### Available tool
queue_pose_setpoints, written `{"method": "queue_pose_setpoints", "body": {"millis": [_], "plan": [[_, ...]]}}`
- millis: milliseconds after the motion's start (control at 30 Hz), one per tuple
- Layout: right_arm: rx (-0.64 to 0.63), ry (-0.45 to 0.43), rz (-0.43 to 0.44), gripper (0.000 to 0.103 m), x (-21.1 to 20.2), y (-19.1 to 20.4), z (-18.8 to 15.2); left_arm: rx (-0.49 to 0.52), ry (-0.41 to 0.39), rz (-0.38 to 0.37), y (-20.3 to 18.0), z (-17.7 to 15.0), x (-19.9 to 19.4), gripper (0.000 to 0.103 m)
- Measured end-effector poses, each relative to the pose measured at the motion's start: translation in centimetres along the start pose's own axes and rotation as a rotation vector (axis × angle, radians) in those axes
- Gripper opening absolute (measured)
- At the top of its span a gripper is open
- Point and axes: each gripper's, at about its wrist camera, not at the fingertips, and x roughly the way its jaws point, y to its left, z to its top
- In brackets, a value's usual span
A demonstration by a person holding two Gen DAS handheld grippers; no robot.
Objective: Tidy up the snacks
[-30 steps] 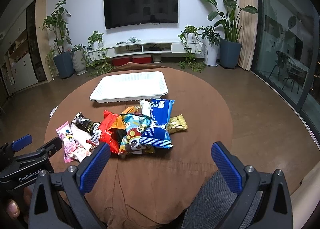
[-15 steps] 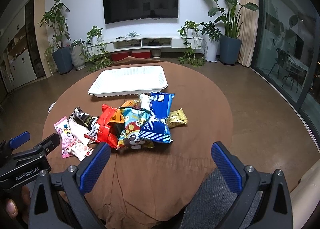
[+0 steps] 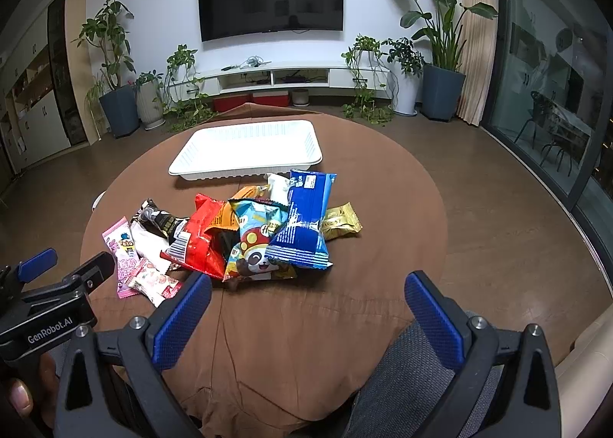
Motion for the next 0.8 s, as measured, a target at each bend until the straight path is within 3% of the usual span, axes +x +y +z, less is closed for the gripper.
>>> {"method": "queue_pose_setpoints", "body": {"millis": [800], "plan": [[-0.003, 0.005, 0.000, 0.103, 0.07, 0.00, -0.11, -0.003, 0.013, -0.011, -0.17, 0.12, 0.16, 0.103]]}}
